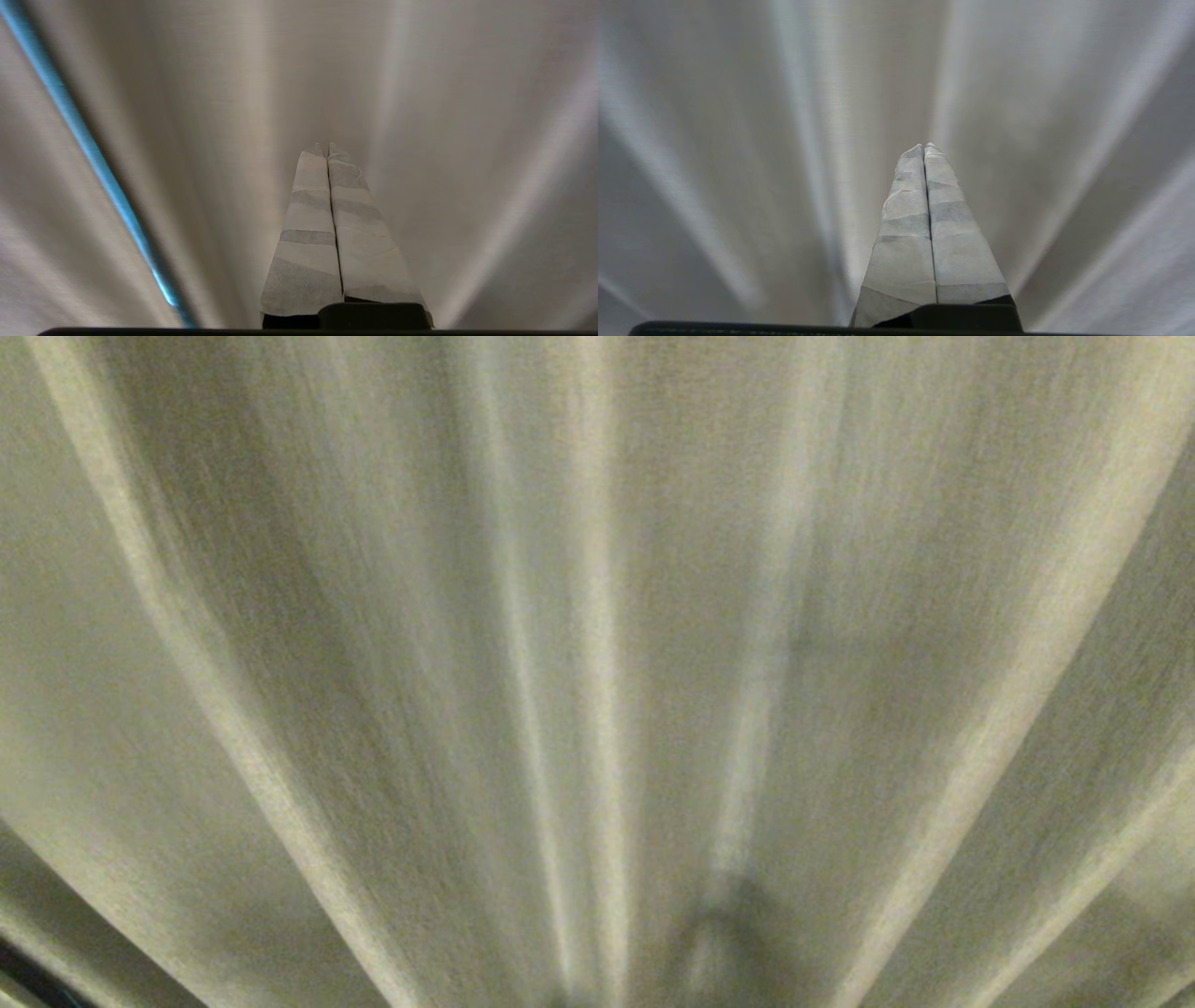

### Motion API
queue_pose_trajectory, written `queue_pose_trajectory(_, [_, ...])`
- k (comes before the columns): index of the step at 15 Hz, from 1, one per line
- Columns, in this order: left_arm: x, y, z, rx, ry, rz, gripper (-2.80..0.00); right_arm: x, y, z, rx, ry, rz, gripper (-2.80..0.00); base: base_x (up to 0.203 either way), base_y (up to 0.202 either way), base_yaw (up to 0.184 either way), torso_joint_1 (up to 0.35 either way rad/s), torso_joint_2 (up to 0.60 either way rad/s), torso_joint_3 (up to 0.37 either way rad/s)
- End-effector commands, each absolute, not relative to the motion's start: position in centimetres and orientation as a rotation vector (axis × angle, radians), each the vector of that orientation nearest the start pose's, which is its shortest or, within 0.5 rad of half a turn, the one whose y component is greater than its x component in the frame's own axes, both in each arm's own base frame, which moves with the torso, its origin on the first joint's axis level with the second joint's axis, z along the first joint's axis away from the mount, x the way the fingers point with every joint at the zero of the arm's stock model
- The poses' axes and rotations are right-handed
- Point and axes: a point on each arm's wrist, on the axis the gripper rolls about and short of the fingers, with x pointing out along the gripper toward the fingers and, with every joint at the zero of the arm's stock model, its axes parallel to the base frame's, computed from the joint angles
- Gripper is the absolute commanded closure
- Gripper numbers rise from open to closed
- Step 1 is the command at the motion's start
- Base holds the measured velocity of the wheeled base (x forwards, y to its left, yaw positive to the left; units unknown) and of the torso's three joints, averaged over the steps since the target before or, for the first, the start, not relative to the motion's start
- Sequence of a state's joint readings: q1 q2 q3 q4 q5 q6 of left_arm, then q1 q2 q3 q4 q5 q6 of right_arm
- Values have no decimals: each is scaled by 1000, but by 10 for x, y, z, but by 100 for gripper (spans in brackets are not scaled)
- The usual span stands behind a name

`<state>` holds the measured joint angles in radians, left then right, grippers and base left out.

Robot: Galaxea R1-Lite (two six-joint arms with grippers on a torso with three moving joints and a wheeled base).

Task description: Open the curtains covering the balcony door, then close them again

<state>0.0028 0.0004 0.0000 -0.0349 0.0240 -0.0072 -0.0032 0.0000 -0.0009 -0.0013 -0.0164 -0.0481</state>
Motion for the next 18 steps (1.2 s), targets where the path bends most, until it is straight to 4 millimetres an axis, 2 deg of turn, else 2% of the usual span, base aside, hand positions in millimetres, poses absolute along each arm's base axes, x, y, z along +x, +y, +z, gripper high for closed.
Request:
queue_pose_trajectory(1, [-23, 0, 79, -8, -35, 27, 0, -23, 0, 76, -49, -3, -21, 0, 0, 194, -1, 3, 2, 3])
queue_pose_trajectory(18, [-23, 0, 79, -8, -35, 28, 0, -23, 0, 76, -49, -2, -21, 0, 0, 190, 0, 3, 2, 1])
